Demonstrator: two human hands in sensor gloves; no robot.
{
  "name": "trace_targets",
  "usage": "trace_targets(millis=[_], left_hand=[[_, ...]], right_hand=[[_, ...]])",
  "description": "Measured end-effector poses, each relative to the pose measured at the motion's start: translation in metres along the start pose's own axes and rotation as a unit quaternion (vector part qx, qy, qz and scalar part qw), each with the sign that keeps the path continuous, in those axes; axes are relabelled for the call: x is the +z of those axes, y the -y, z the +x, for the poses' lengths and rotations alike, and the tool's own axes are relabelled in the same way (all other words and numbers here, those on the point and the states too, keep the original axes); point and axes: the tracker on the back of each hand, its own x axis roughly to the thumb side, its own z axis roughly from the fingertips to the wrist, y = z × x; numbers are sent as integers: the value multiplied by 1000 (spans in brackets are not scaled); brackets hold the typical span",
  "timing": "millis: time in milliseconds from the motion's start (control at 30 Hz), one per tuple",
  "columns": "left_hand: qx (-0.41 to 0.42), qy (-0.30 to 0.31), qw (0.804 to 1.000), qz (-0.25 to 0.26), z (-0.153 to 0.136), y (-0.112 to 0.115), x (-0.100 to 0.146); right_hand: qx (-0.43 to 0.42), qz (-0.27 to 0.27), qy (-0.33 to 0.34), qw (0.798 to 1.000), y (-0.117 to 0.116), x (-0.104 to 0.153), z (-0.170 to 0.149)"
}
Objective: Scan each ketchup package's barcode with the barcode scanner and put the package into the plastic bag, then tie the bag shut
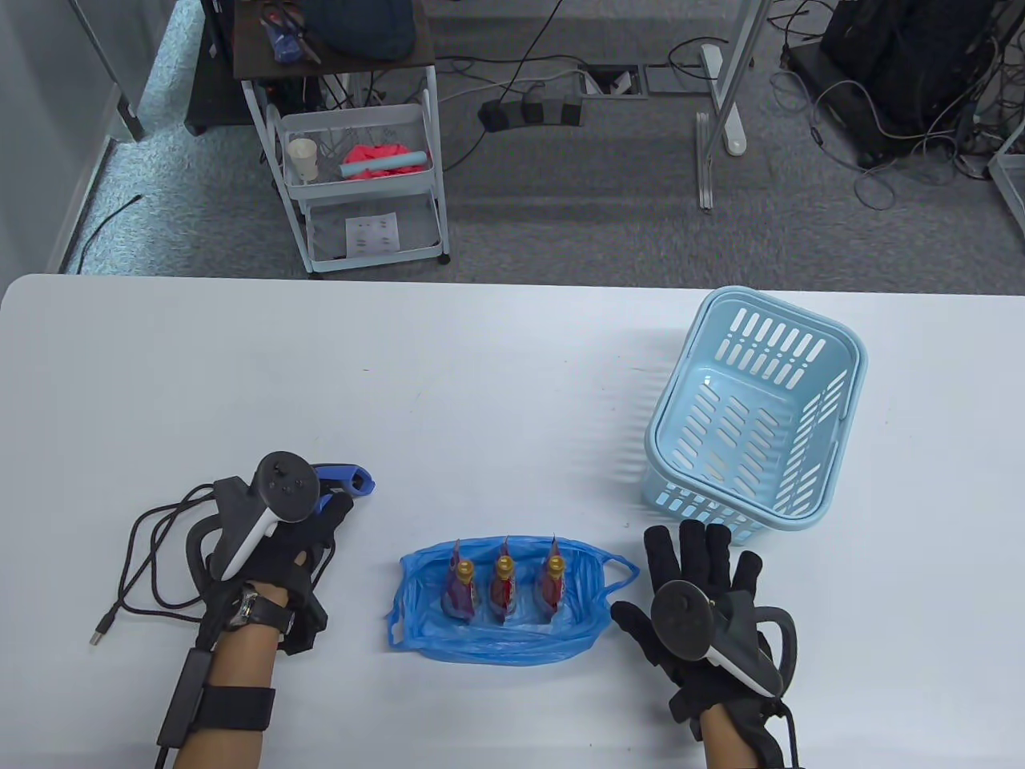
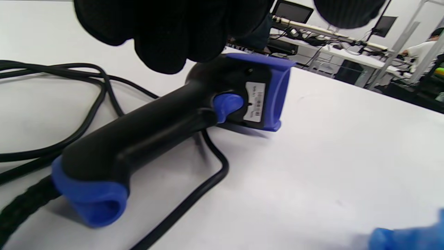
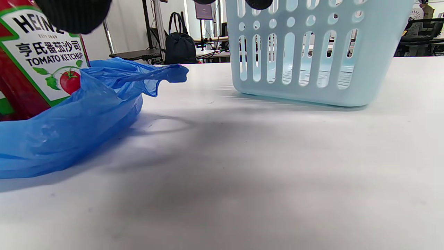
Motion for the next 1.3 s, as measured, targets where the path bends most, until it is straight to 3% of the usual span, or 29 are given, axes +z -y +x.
trace_targets(millis=[367, 700, 833, 1067, 1300], left_hand=[[-27, 108, 994, 24, 22, 8, 34], [-29, 140, 985, -100, 22, 60, 34], [-31, 152, 980, -126, 26, 73, 33], [-6, 166, 979, -115, 34, 85, 32], [31, 167, 981, -91, 32, 83, 31]], right_hand=[[3, 3, -1, 1000, 0, 0, 1], [7, 5, 1, 1000, -1, 0, 3], [6, 5, 1, 1000, -1, 0, 3], [7, 7, -2, 1000, -1, 0, 3], [4, -51, -10, 999, 0, 1, 2]])
